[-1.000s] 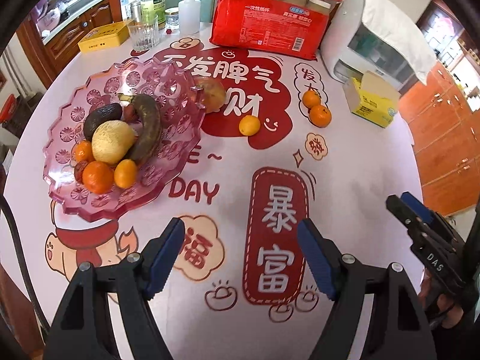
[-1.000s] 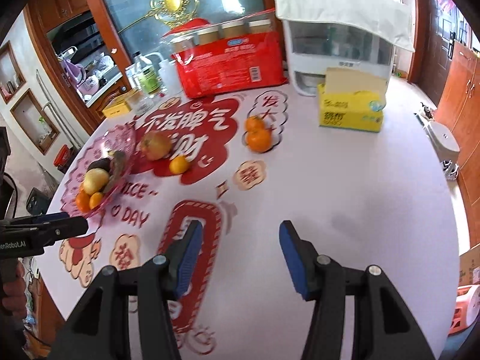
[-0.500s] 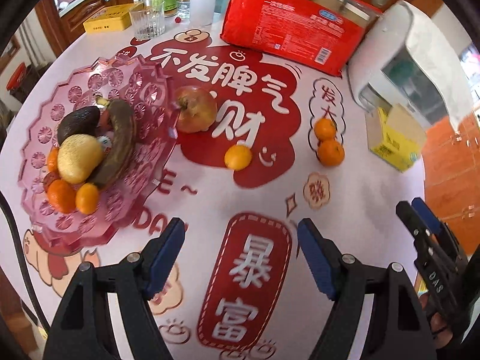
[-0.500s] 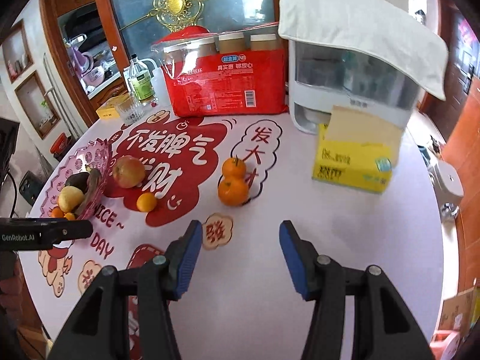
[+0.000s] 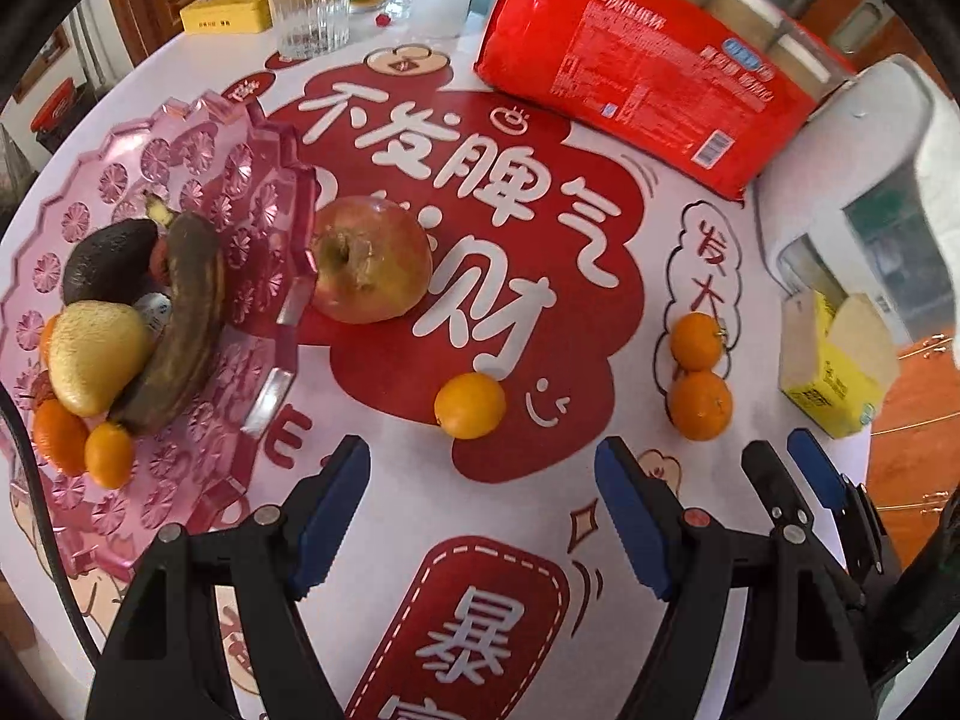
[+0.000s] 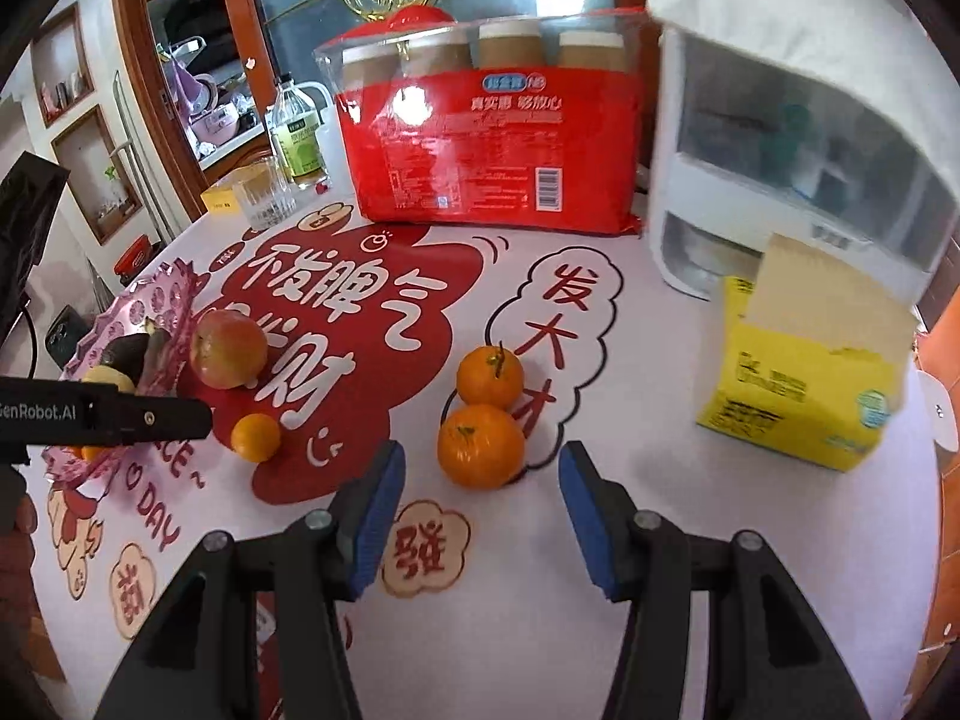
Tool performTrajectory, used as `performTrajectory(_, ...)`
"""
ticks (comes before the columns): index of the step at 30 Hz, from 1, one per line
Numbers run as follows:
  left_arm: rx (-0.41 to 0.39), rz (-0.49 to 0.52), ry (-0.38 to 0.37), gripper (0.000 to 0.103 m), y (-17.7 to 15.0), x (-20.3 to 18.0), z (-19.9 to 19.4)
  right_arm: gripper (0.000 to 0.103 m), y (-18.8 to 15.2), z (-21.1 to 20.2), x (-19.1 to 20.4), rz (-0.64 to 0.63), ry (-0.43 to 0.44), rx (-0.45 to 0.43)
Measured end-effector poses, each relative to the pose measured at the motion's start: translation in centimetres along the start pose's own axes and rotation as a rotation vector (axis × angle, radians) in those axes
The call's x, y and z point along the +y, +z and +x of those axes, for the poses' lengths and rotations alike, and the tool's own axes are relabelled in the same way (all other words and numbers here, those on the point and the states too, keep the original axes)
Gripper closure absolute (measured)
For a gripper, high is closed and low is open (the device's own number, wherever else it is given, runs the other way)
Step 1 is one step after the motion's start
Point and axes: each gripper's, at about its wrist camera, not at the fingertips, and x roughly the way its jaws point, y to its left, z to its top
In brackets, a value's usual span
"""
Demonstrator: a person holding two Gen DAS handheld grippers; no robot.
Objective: Organize fruits
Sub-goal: 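Grasp a small mandarin with the left tool while the right tool grasps an orange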
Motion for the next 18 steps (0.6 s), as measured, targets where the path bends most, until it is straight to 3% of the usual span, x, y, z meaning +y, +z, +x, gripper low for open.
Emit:
performTrajectory(11,0.012,0.0,0.048,0.04,0.8,-0.6,3.9,0.049,-1.1,4.5,-0.2,0.024,0.014,0.022)
performTrajectory(18,0.016,0.01,0.035,0.049,1.2,-0.6,4.7,0.049,-1.4,5.4,-0.2,0.03,0.038,0.02)
